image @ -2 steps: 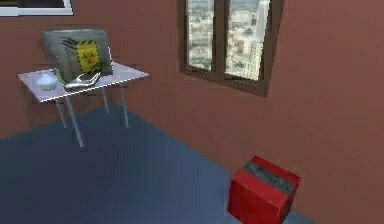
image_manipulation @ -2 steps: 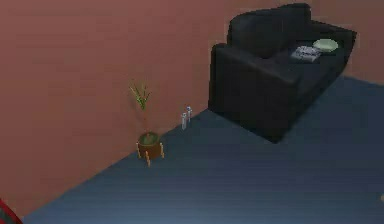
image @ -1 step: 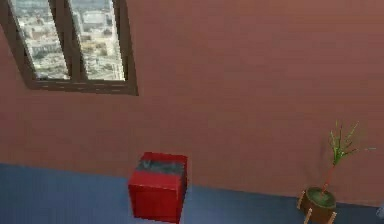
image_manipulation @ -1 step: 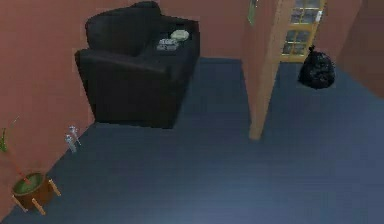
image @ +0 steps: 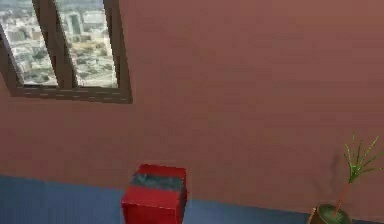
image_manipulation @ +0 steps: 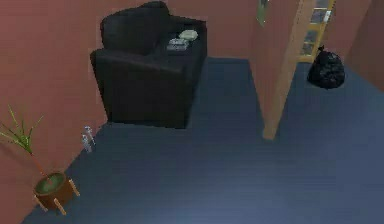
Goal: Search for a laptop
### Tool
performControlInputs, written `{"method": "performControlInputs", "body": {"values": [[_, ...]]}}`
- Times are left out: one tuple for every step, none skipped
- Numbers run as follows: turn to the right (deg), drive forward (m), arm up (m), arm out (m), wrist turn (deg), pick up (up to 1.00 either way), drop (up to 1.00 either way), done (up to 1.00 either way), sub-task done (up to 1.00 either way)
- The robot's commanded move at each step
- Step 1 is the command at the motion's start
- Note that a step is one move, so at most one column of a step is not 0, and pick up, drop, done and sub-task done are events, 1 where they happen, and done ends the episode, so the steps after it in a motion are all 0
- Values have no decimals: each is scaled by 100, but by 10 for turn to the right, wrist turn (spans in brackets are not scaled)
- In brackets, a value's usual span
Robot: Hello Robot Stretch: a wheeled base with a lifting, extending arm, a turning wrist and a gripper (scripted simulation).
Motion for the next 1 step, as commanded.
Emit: {"method": "performControlInputs", "body": {"values": [[450, 0, 0, 0, 0, 0, 0, 0, 0]]}}
